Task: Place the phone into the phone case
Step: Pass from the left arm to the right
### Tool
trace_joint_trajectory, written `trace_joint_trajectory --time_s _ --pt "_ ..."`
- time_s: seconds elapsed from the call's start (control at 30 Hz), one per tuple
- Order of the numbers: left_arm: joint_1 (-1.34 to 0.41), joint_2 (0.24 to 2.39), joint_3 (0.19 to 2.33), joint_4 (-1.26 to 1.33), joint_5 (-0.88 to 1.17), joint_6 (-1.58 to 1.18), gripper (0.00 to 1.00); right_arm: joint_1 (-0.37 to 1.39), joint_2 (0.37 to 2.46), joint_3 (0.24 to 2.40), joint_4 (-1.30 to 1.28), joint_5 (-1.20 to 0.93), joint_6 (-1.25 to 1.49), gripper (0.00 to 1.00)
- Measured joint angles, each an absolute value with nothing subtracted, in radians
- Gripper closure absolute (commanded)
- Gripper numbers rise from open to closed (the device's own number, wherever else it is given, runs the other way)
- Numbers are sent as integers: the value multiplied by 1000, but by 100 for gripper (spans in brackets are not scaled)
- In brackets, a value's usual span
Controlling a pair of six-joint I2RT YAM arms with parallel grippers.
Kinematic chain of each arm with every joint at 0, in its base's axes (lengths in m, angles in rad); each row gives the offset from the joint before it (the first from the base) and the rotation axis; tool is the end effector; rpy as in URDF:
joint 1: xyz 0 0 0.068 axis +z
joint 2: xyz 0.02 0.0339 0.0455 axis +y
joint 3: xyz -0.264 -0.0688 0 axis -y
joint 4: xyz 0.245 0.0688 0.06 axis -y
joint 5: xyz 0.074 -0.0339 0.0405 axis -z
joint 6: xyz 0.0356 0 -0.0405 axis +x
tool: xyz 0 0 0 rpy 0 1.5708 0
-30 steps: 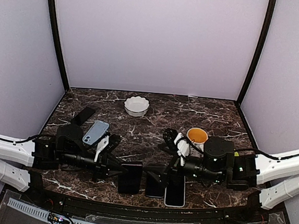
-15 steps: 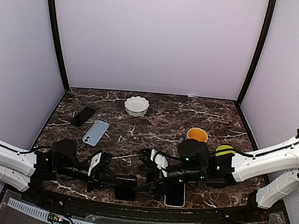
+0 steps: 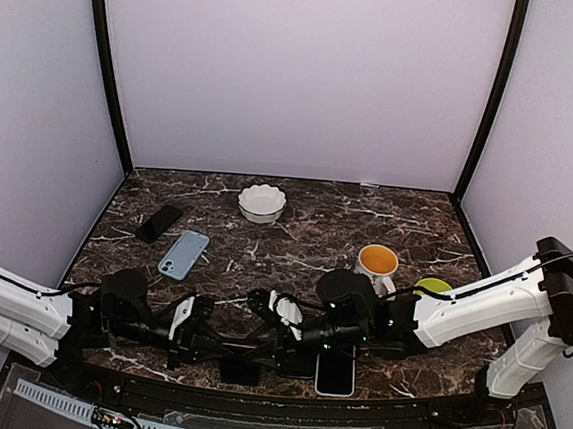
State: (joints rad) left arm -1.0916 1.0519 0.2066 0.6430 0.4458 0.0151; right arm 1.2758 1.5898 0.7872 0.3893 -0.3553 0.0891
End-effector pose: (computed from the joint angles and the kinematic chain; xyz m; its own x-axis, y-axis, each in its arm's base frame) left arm 0.0788 -0.1850 0.1779 -0.0776 0.1789 -0.9808 0.9967 0.0385 -0.0718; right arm 0.0861 0.3258 0.1998 -0.2044 -0.3856 -0.8997 -0.9754 0.0021 0.2207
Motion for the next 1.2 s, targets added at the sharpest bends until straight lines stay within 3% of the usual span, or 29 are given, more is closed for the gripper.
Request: trace_joint_trajectory --time_s 0.2,0.27,0.33,0.47,0.7,0.77,0.87,0.97,1.03,1.2 --pt "-1092 1065 207 657 449 12 100 1273 1608 790 405 -360 80 87" --pt "-1092 1066 207 656 455 2 100 1274 1607 790 403 -368 64 100" --pt "-1093 1067 207 656 456 -2 97 1274 1607 790 401 -366 54 100" --pt "-1093 1081 217 649 450 -3 73 1274 1606 793 387 -354 46 100" --pt "-1098 1105 279 633 432 -4 72 1274 1595 814 334 -316 47 100" --pt "-1098 1109 279 631 428 -4 68 1273 1588 817 317 -306 43 100" --pt "-1099 1126 279 626 427 -1 52 1273 1567 818 290 -292 42 100" --pt "-1103 1141 279 616 424 -2 46 1272 1535 819 281 -290 43 100" --pt "-1104 1145 279 612 416 -3 50 1272 1511 823 279 -290 46 100" --pt "-1104 1147 284 612 403 -22 87 1271 1472 856 279 -292 57 100"
